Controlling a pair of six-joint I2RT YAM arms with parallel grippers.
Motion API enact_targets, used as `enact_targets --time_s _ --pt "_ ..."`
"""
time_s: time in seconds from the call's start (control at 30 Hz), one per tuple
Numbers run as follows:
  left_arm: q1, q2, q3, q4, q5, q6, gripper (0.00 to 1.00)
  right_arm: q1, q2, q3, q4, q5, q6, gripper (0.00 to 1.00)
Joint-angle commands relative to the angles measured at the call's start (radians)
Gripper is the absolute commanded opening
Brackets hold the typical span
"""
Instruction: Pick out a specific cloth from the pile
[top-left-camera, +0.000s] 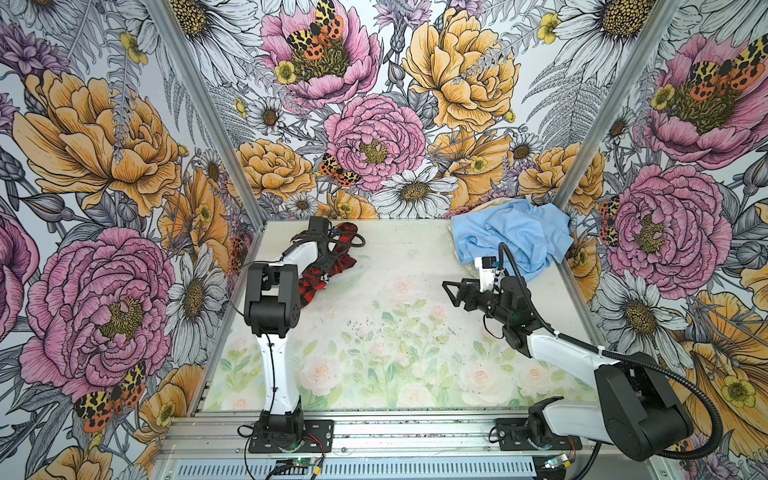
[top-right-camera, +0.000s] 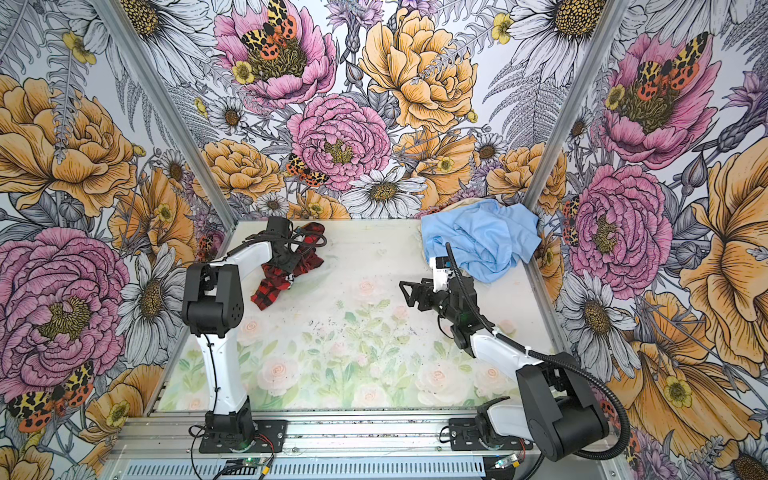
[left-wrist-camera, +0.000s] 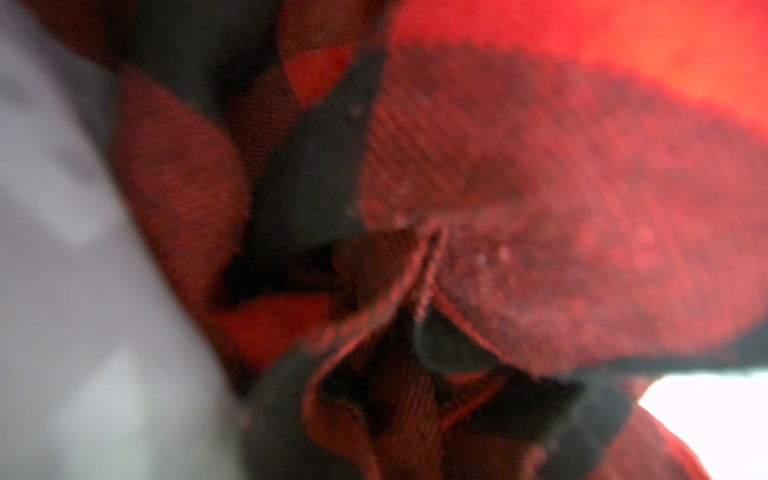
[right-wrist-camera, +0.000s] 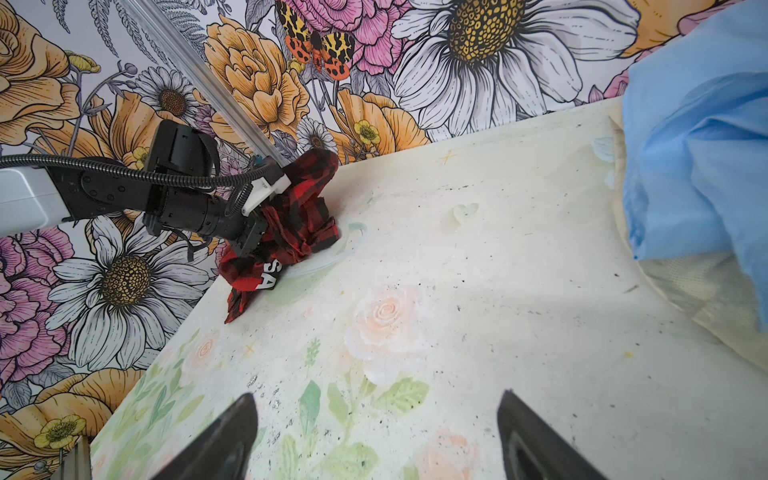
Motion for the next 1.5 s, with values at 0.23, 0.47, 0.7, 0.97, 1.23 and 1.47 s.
enact_targets --time_s 0.23,0.47,0.7,0.97,1.23,1.47 --pt "0.014 -0.115 -0.002 -0.065 0.036 -0.099 0.54 -0.006 0.014 0.015 0.024 -0.01 0.004 0.9" --pt "0.013 -0.2 -0.035 -0.067 0.043 -0.123 0.63 -0.006 0.007 0.015 0.026 -0.013 0.007 0.9" --pt "0.013 -0.293 -0.058 -0.067 0.097 -0.164 0.78 -0.007 0.007 0.013 0.025 -0.012 0.008 0.9" --pt "0.006 -0.57 -0.307 0.142 0.064 -0.447 0.99 -0.031 -0.048 -0.002 -0.007 0.04 0.005 0.9" --pt "-0.247 -0.945 -1.11 1.011 -0.607 -0.393 0.99 -0.053 -0.318 -0.218 0.039 0.659 -0.01 0.93" --pt "-0.249 -0.882 -1.362 1.413 -0.597 -0.299 0.99 -0.052 -0.593 -0.333 0.025 1.003 -0.103 0.99"
